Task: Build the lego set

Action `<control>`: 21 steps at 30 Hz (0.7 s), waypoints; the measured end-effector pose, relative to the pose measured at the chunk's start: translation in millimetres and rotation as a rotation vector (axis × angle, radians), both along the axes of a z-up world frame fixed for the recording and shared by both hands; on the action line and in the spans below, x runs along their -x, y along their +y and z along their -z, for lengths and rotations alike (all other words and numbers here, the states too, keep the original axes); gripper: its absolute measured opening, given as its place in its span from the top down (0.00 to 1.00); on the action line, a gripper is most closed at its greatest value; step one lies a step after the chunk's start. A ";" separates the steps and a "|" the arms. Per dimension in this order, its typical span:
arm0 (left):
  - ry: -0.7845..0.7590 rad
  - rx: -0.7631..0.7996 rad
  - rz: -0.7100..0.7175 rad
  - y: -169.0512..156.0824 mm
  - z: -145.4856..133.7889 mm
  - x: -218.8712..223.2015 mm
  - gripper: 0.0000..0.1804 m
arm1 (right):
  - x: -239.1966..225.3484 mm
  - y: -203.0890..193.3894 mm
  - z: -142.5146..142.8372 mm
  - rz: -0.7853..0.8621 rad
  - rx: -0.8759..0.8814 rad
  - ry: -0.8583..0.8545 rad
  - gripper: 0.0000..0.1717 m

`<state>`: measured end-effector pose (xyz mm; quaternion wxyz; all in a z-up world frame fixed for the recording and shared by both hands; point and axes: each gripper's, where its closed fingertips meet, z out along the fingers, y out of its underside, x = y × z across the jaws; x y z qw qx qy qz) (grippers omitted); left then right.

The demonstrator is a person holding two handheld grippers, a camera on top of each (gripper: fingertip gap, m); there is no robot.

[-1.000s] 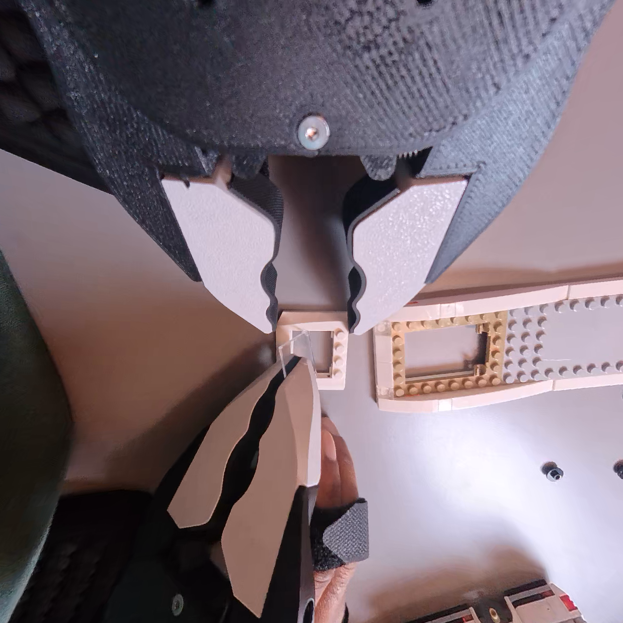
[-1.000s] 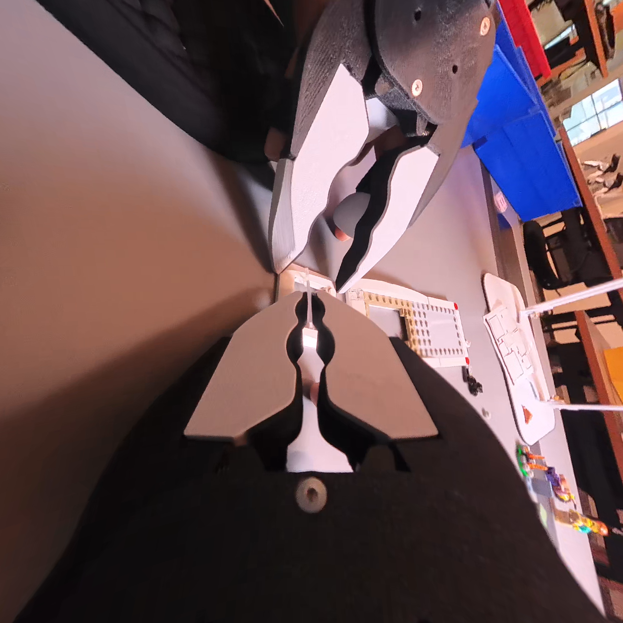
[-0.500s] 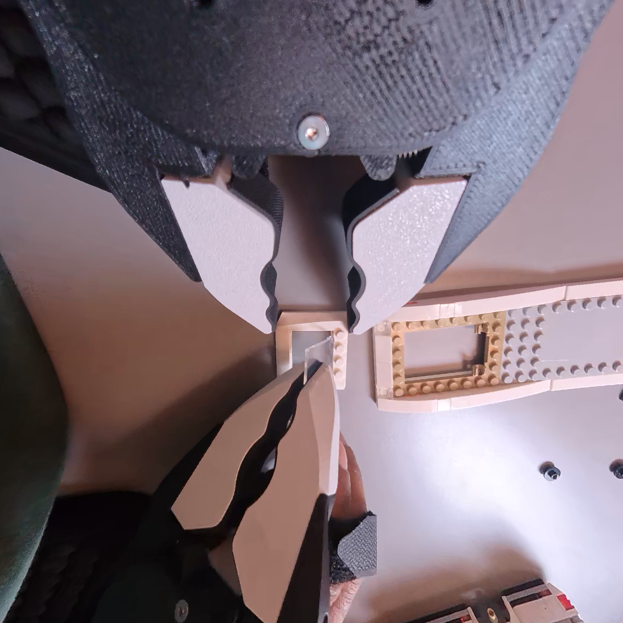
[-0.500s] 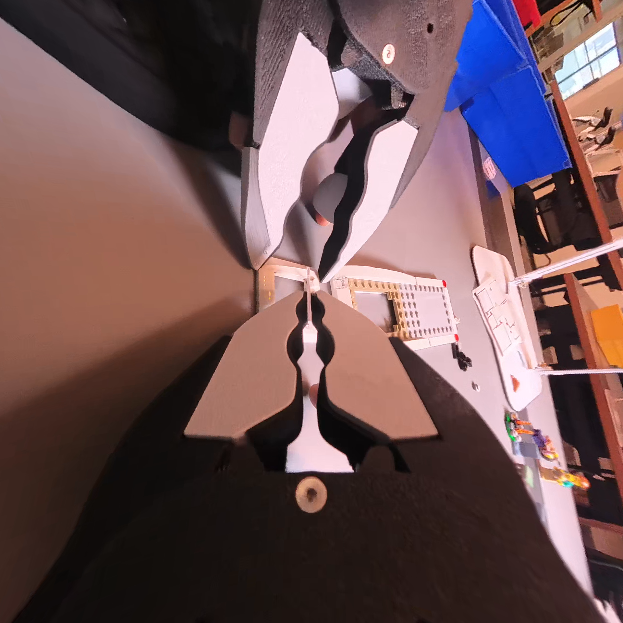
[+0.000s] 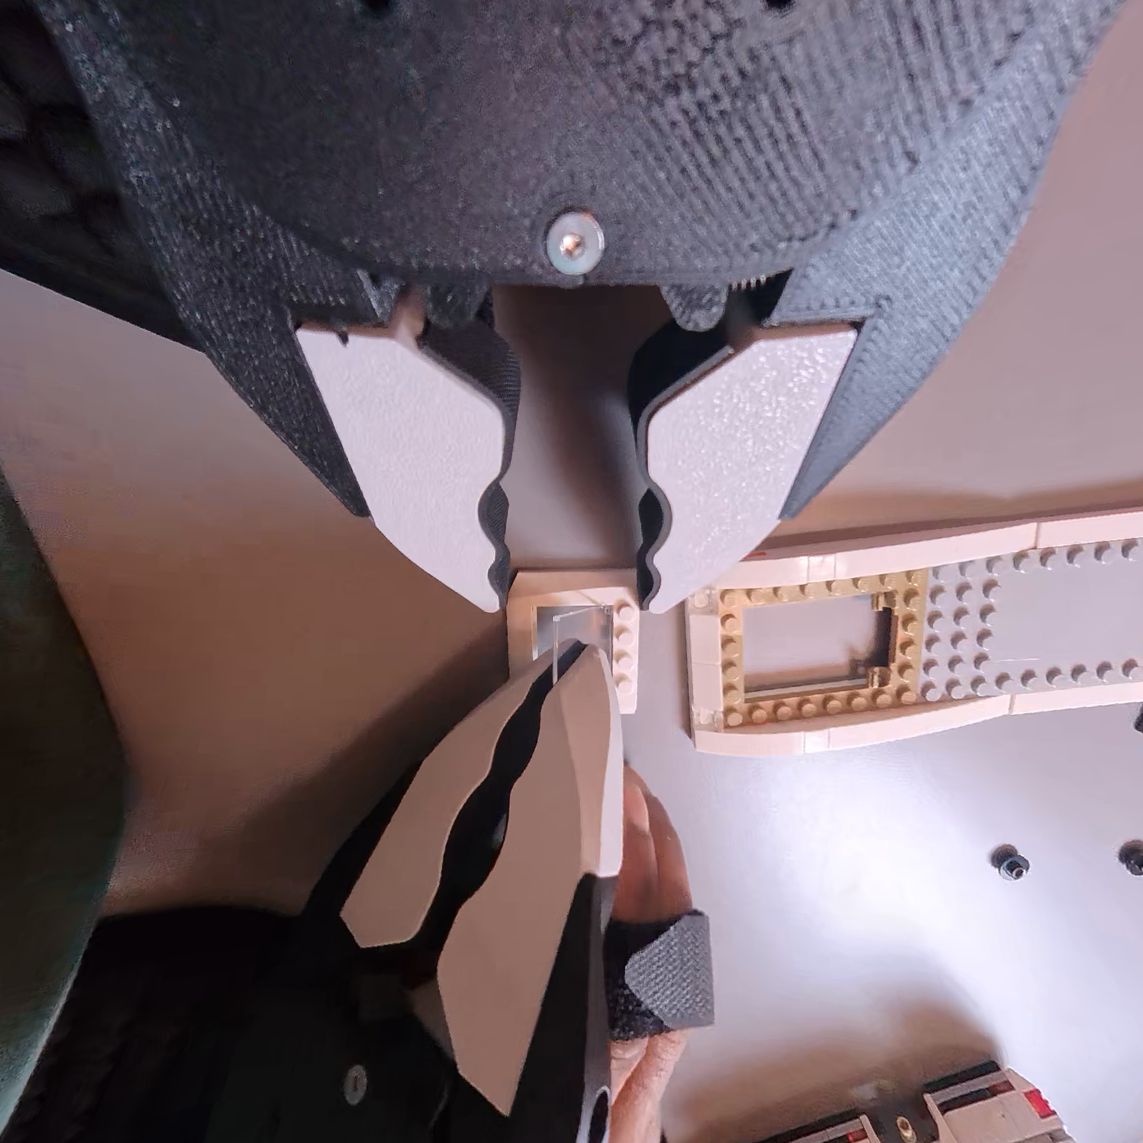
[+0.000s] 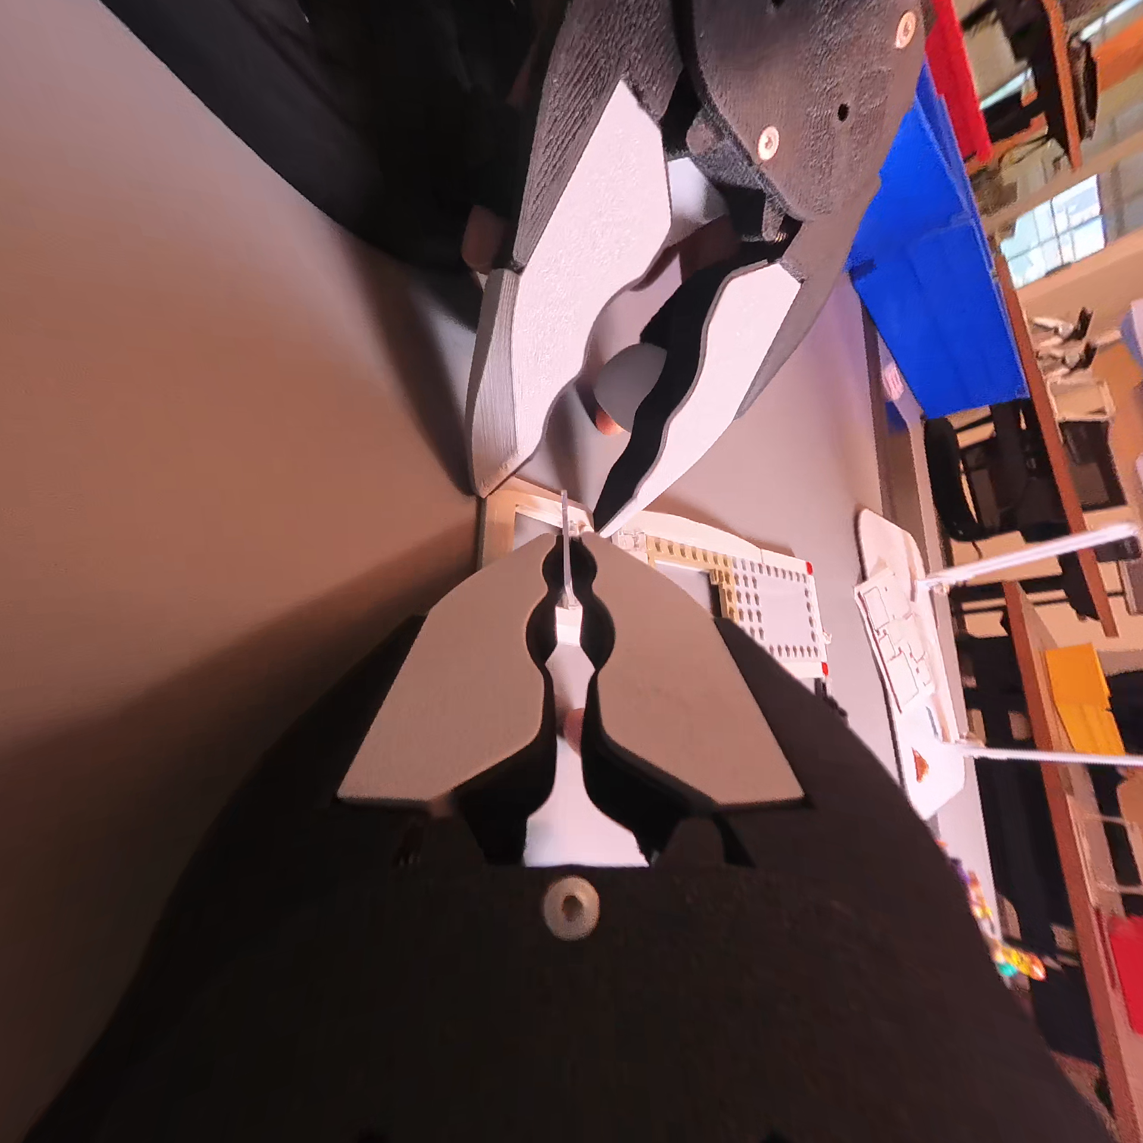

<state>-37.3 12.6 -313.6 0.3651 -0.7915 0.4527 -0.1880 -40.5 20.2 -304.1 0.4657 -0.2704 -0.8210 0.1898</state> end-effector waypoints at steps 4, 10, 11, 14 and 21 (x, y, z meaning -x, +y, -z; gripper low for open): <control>0.002 0.000 0.002 0.0 0.1 -0.1 0.78 | 0.0 -0.1 -0.1 -0.070 0.011 0.013 0.99; 0.000 -0.002 0.001 0.2 -0.4 -0.2 0.78 | -0.5 -0.7 -0.3 -0.188 0.038 -0.006 0.99; -0.006 -0.003 0.002 0.3 -0.7 -0.2 0.78 | -0.3 -0.4 -0.3 -0.193 0.035 -0.003 0.99; -0.041 -0.030 0.006 1.0 -4.7 0.1 0.79 | 0.0 0.3 -0.1 -0.192 0.017 0.004 0.99; 0.025 -0.165 0.011 7.0 -7.0 -2.5 0.92 | 2.3 0.7 -0.2 -0.166 0.037 -0.006 0.99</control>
